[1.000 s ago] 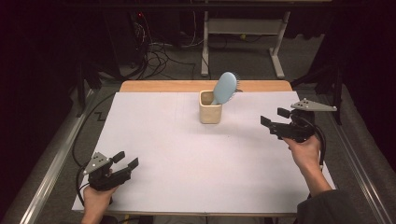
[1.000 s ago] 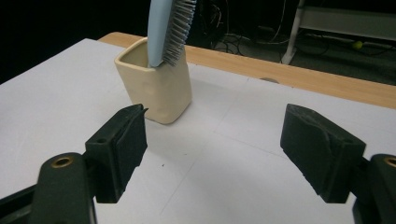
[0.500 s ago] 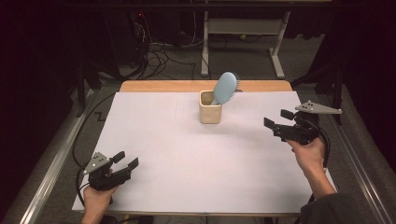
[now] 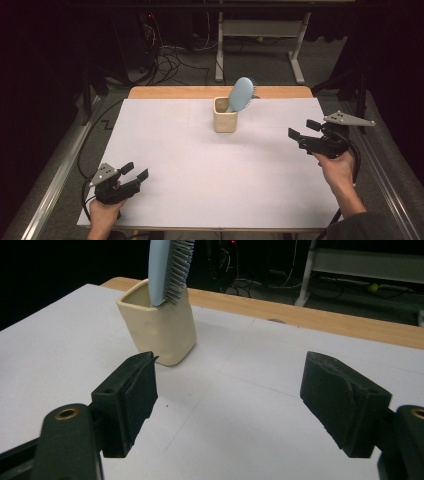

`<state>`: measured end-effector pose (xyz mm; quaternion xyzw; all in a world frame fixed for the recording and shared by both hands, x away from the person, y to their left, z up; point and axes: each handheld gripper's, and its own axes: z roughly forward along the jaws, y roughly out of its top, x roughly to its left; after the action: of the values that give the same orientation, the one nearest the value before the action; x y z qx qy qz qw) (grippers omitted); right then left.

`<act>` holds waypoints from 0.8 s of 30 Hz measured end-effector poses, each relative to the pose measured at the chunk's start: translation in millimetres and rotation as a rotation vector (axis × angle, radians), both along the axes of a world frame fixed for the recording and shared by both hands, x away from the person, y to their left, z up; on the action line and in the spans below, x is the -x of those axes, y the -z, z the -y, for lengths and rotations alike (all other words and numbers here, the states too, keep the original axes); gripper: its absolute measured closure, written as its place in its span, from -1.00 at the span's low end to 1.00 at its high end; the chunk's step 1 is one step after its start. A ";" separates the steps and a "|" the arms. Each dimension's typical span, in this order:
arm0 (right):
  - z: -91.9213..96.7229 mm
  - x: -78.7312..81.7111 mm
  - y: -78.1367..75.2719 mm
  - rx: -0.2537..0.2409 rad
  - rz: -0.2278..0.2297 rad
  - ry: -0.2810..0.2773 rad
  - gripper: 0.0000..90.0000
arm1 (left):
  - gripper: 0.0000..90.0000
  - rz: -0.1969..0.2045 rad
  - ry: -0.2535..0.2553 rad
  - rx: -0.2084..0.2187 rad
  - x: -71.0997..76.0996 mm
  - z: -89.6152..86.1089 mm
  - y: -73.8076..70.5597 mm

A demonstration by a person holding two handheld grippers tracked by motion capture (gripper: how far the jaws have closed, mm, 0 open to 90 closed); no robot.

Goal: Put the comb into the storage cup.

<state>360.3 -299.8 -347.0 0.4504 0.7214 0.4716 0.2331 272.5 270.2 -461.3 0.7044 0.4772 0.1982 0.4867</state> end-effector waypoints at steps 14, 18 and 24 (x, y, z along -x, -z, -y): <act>10.3 6.4 -0.2 -0.024 0.013 0.011 -0.48 | -0.23 0.001 0.000 0.000 0.0 0.0 0.0; 12.5 8.3 0.2 -0.028 0.017 0.014 -0.48 | -0.23 0.001 0.000 -0.001 0.0 0.1 0.0; 15.6 11.3 0.3 -0.034 0.021 0.016 -0.48 | -0.23 0.002 0.001 -0.001 0.0 0.1 0.0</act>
<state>349.0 -315.5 -347.3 0.4552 0.7072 0.4865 0.2368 272.4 270.2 -461.3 0.7046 0.4764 0.1989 0.4868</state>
